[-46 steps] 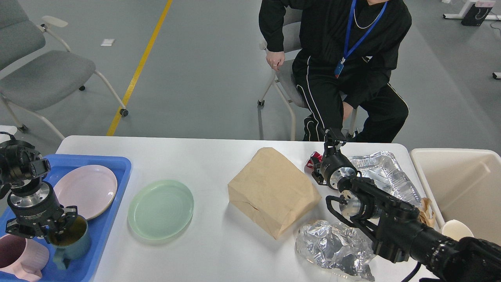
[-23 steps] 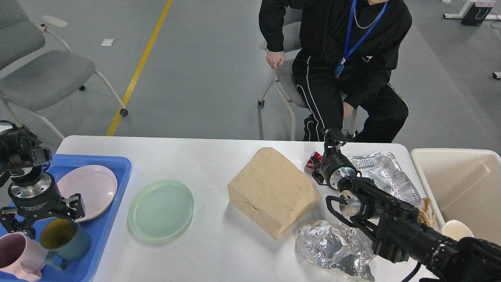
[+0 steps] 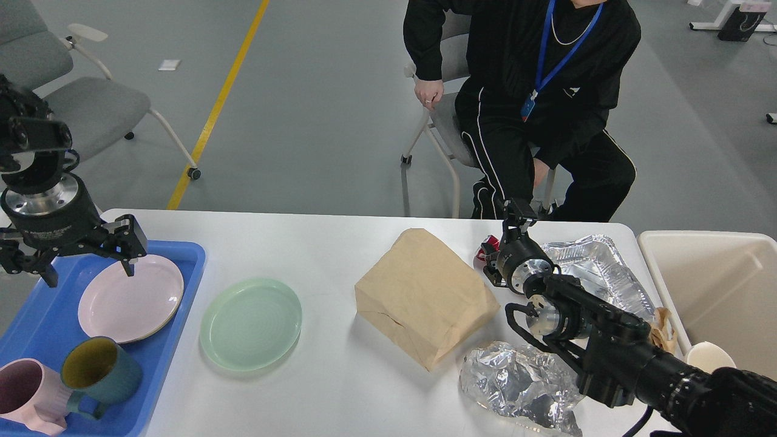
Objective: Tidy desktop
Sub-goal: 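Raise the open left gripper away from the cup, then move the left gripper to the pale green plate and grasp its rim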
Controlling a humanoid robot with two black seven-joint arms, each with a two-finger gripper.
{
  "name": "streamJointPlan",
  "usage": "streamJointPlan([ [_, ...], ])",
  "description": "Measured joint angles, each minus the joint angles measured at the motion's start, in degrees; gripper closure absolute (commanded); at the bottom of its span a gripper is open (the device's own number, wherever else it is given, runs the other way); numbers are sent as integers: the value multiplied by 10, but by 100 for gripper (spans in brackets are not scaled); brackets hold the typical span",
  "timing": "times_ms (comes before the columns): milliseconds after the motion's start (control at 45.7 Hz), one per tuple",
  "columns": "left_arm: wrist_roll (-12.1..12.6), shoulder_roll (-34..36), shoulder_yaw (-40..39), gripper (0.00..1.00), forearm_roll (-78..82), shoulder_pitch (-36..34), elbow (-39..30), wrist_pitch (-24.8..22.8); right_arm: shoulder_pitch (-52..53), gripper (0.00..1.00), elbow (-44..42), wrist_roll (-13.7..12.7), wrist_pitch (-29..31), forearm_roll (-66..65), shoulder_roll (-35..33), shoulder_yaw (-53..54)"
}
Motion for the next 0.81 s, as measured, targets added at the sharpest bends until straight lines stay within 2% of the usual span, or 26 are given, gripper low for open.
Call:
streamJointPlan([
  [175,-2,-60,23,4,-2,-77,-35,0,0,0,0,0,0,0,0,0],
  [307,-6,-88,22,4,-4,-87,-41,5,0,0,0,0,0,0,0,0],
  [416,-25,-96,-8,4,-7,-44,-23,15,0,0,0,0,0,0,0,0],
  [504,-38,-104,-34,4,-7,15,10,40,0,0,0,0,0,0,0,0],
  [679,-36,-131,-46,4,-8,110,56,127,0,0,0,0,0,0,0,0],
  [810,-34,-141,-63,4,-7,159,69,166,0,0,0,0,0,0,0,0],
])
